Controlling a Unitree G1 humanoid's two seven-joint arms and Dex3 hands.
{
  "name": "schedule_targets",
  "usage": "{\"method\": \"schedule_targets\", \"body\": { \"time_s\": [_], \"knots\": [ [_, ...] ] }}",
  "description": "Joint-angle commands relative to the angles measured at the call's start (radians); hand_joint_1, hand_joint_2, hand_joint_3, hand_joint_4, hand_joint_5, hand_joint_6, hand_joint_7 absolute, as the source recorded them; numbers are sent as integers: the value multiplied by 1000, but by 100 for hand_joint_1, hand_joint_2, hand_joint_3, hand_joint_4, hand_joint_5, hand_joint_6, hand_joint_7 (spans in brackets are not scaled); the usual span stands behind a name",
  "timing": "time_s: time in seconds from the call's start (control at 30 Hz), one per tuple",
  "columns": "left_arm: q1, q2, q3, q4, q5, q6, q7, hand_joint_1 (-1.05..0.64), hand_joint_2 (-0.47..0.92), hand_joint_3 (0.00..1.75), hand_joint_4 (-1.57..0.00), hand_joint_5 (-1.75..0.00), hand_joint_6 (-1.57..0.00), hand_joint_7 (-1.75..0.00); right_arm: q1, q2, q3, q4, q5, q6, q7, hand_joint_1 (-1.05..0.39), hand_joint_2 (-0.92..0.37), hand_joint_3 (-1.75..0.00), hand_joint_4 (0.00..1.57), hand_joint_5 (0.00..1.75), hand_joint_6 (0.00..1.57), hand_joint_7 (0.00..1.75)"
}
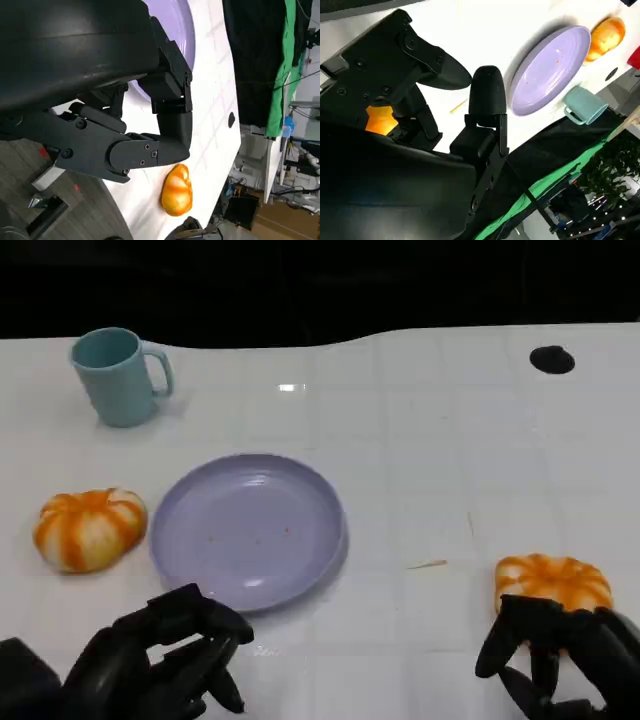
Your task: Grasp the bread from the table and place it into the plate.
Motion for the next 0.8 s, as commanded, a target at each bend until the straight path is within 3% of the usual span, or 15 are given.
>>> {"method": "schedule_targets", "body": {
  "time_s": [0.03, 0.43, 0.6, 0.8],
  "knots": [
    [-2, 7, 10, -3, -3, 2, 2, -44, 92, 42, -68, -163, -71, -120, -2, -15, -8, 2, 3, -14, -8, -20, -40, -123, 89, 175, 80, 133],
    [-3, 11, 16, 16, -6, -21, -12, -45, 92, 40, -70, -162, -73, -119, 2, -4, -10, -9, 11, -5, -12, -17, -39, -123, 87, 175, 78, 130],
    [-1, 10, 15, 6, -8, -12, -5, -44, 92, 41, -69, -162, -71, -119, 5, 1, -16, -35, -5, -3, -37, -18, -38, -122, 80, 173, 79, 110],
    [-1, 11, 15, 2, -9, -3, -1, -45, 92, 41, -69, -163, -72, -119, 10, -7, -35, -108, -107, 35, -81, -20, -37, -101, 64, 135, 71, 88]
  ]
}}
